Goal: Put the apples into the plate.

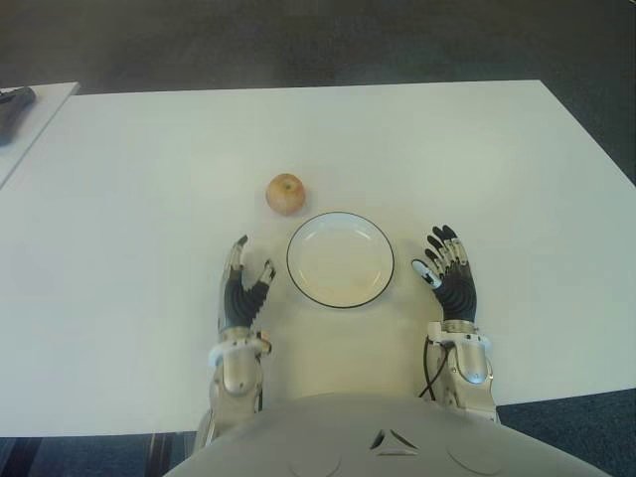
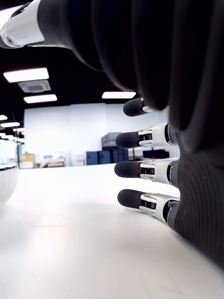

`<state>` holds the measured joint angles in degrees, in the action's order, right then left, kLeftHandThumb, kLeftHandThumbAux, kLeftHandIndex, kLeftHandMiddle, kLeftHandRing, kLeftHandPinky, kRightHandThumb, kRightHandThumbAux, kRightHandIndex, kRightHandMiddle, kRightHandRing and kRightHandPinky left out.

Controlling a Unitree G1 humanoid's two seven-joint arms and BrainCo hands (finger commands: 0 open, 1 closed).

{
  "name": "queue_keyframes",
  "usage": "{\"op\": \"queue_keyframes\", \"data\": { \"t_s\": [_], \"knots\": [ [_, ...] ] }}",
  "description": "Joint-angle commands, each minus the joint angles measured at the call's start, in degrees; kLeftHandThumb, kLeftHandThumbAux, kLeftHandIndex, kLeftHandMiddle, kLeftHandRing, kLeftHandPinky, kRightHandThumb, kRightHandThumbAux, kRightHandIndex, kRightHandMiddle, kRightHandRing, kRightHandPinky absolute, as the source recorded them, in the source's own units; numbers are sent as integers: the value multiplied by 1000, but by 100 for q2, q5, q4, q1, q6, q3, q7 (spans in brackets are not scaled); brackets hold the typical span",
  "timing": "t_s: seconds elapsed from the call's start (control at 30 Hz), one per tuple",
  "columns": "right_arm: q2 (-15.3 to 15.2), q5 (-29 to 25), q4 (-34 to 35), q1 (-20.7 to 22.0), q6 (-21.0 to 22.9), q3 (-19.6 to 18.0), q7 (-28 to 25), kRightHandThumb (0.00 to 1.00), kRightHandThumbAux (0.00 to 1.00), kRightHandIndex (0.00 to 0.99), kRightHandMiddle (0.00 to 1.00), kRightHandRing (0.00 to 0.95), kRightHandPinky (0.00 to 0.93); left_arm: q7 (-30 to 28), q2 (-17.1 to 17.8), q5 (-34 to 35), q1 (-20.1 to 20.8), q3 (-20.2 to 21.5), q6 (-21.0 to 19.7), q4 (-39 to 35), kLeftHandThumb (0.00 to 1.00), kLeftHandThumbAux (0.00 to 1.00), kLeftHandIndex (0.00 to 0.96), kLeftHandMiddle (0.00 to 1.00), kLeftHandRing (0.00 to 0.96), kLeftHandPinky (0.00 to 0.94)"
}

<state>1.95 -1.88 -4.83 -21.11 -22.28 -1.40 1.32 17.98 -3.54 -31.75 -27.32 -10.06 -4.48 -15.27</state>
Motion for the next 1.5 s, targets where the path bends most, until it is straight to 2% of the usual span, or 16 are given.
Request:
{"op": "queue_keyframes", "data": {
  "t_s": [0.03,0.17,0.5,0.7,0.9,1.17,1.5],
  "knots": [
    [71,57,-474,-227,400,10,68,237,672,73,123,108,147,299,124,-891,742,-86,-501,141,208,456,39,24,6,26],
    [81,81,-476,-225,416,16,78,236,670,71,125,114,152,351,144,-1290,986,-169,-810,115,215,418,47,36,20,62],
    [97,84,-579,-173,404,1,87,256,682,77,143,127,169,-105,252,-2506,1828,-509,-1952,53,242,362,56,36,30,100],
    [113,83,-629,-153,402,-1,113,243,680,71,137,127,163,-323,413,-2877,2170,-646,-2261,263,245,336,71,32,28,98],
    [137,58,-631,-132,489,4,136,237,670,66,131,122,159,-276,618,-2933,2557,-698,-2263,687,249,321,81,27,20,93],
    [177,57,-693,-99,486,5,154,247,679,67,129,120,160,-11,884,-2752,2979,-718,-1915,1234,268,308,99,34,21,91],
    [192,95,-749,-71,454,26,193,238,695,64,124,117,159,11,1068,-2523,3610,-776,-1588,2092,286,293,104,41,25,86]
  ]
}}
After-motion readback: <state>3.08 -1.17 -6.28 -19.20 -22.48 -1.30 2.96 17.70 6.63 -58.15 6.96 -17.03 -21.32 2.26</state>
